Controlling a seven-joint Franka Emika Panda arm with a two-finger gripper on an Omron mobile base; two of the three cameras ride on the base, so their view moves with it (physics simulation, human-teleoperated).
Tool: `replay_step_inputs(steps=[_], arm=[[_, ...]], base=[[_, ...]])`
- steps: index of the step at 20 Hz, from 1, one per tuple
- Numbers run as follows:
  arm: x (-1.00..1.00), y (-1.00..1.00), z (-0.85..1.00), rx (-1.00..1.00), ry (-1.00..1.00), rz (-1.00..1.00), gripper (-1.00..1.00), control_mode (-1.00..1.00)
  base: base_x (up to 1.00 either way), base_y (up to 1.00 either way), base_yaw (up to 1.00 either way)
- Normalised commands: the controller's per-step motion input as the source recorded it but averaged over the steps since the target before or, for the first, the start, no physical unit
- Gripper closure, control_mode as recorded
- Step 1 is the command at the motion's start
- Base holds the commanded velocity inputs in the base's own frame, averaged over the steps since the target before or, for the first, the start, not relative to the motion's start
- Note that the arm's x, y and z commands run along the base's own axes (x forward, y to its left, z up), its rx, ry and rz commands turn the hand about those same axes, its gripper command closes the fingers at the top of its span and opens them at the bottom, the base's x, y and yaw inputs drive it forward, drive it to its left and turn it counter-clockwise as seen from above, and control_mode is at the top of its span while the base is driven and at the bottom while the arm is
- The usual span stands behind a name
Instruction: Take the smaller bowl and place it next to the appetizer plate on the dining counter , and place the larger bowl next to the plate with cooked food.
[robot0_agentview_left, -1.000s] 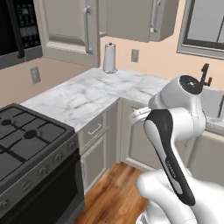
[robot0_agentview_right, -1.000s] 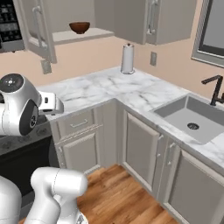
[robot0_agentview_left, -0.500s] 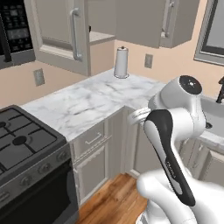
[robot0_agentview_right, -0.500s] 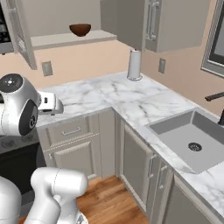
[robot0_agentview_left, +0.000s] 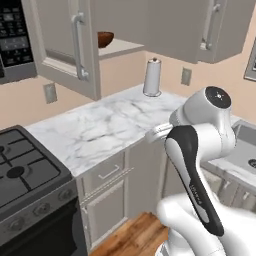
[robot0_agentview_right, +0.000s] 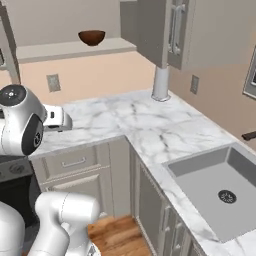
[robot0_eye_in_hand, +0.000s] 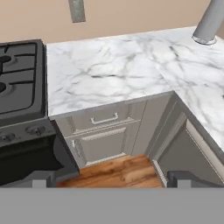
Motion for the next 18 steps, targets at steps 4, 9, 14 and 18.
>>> replay_step_inputs(steps=[4, 9, 14, 18], arm=[[0.00, 0.00, 0.00, 0.00, 0.00, 0.00, -1.00, 1.00], [0.00, 0.00, 0.00, 0.00, 0.00, 0.00, -1.00, 1.00], [0.00, 0.00, 0.00, 0.00, 0.00, 0.00, -1.00, 1.00], [0.00, 0.00, 0.00, 0.00, 0.00, 0.00, -1.00, 1.00]], base=[[0.71, -0.12, 0.29], [0.63, -0.20, 0.30], [0.47, -0.40, 0.25], [0.40, -0.50, 0.18]])
